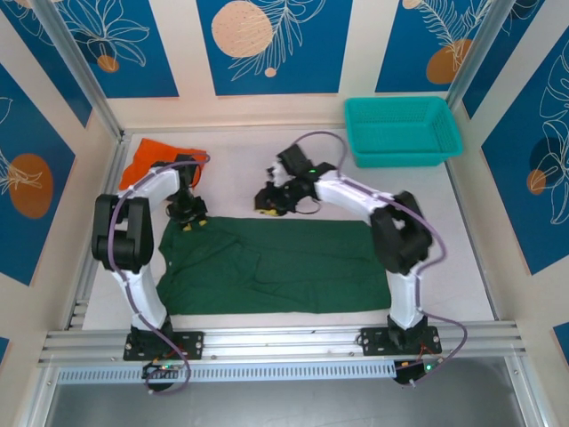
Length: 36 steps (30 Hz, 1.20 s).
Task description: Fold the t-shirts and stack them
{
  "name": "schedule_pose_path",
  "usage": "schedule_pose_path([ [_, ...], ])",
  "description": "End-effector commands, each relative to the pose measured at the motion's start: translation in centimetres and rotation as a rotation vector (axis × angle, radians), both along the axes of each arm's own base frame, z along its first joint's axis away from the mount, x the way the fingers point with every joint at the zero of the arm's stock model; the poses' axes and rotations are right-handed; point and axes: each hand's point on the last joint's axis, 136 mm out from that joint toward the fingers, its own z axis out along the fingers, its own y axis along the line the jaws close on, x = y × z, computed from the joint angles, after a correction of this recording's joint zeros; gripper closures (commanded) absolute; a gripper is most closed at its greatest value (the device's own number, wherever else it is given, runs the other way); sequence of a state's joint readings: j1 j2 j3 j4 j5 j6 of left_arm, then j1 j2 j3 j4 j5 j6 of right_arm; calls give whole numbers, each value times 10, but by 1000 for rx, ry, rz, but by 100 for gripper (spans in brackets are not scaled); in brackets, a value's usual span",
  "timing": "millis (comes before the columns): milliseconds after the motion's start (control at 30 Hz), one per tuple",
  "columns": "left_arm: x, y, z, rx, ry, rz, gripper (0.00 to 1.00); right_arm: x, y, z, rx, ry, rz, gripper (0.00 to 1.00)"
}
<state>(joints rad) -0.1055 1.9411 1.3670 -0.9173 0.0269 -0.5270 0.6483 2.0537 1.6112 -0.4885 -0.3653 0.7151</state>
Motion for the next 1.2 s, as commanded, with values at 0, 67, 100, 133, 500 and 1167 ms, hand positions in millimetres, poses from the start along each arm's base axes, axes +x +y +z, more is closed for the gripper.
schedule_pose_path([
  [0, 0, -1, -1, -59, 59, 11, 67, -7, 34, -14, -10, 59, 113, 69],
  [67, -1, -1, -6, -72, 84, 17, 67, -5, 50, -27, -31, 74, 143, 69],
  [100, -2, -1, -8, -74, 96, 16, 67, -3, 57, -33, -40, 80, 152, 69],
  [133, -2, 0, -9, -72, 102, 12, 67, -2, 62, -37, -48, 84, 158, 69],
  [500, -12, -3, -16, -94, 138, 17, 68, -13, 86, -69, -75, 139, 201, 69],
  [1167, -4, 15, -12, -45, 123, 63, 69, -35, 97, -55, -40, 135, 279, 84],
])
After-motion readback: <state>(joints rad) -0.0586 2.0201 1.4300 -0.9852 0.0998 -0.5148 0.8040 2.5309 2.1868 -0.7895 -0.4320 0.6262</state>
